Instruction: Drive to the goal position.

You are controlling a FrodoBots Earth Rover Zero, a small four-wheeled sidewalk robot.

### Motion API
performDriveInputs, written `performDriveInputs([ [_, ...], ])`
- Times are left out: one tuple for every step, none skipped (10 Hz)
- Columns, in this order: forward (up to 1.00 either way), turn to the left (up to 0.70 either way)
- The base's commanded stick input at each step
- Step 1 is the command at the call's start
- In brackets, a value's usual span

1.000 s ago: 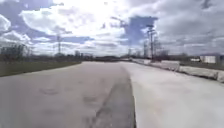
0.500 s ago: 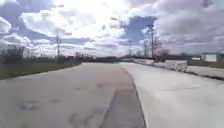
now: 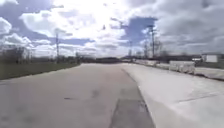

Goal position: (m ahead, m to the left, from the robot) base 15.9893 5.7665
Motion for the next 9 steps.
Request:
performDriveInputs([
  [1.00, 0.00],
  [1.00, 0.00],
  [1.00, 0.00],
  [1.00, 0.00],
  [1.00, 0.00],
  [1.00, 0.00],
  [1.00, 0.00],
  [1.00, 0.00],
  [1.00, 0.00],
])
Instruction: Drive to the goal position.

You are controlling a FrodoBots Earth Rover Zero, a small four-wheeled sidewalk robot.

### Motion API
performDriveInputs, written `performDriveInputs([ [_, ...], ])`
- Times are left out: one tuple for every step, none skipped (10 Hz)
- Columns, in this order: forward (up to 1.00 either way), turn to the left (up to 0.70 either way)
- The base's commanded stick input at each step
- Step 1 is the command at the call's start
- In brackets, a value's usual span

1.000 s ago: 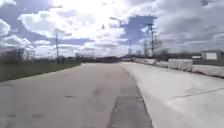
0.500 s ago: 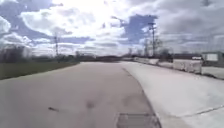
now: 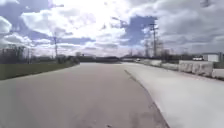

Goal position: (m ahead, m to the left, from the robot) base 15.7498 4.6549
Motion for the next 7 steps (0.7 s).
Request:
performDriveInputs([
  [1.00, 0.00],
  [1.00, 0.00],
  [1.00, 0.00],
  [1.00, 0.00],
  [1.00, 0.00],
  [1.00, 0.00],
  [1.00, 0.00],
])
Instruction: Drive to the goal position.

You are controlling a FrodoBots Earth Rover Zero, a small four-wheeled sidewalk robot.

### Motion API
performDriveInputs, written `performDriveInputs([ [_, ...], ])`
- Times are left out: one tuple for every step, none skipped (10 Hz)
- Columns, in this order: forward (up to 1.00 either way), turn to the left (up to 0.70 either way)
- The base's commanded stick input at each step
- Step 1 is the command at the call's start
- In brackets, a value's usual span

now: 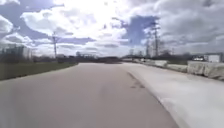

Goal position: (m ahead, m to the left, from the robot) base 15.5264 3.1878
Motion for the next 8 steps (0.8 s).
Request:
performDriveInputs([
  [1.00, 0.00],
  [1.00, 0.00],
  [1.00, 0.00],
  [1.00, 0.00],
  [1.00, 0.00],
  [1.00, 0.00],
  [1.00, 0.00],
  [1.00, 0.00],
])
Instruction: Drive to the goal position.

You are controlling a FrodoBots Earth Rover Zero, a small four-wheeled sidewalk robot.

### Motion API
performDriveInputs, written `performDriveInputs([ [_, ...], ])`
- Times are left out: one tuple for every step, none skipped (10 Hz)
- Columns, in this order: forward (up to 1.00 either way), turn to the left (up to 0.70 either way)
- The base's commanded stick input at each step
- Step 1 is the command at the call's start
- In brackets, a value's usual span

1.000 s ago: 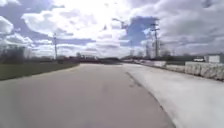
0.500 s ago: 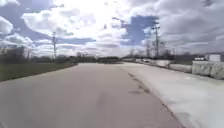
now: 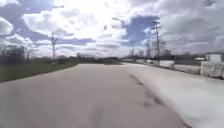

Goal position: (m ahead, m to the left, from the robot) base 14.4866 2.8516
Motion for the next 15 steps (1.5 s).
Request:
performDriveInputs([
  [1.00, 0.00],
  [1.00, 0.00],
  [1.00, 0.00],
  [1.00, 0.00],
  [1.00, 0.00],
  [1.00, 0.00],
  [1.00, 0.00],
  [1.00, 0.00],
  [1.00, 0.00],
  [1.00, -0.06],
  [1.00, -0.27],
  [1.00, -0.27],
  [1.00, -0.25],
  [1.00, -0.08],
  [1.00, 0.00],
])
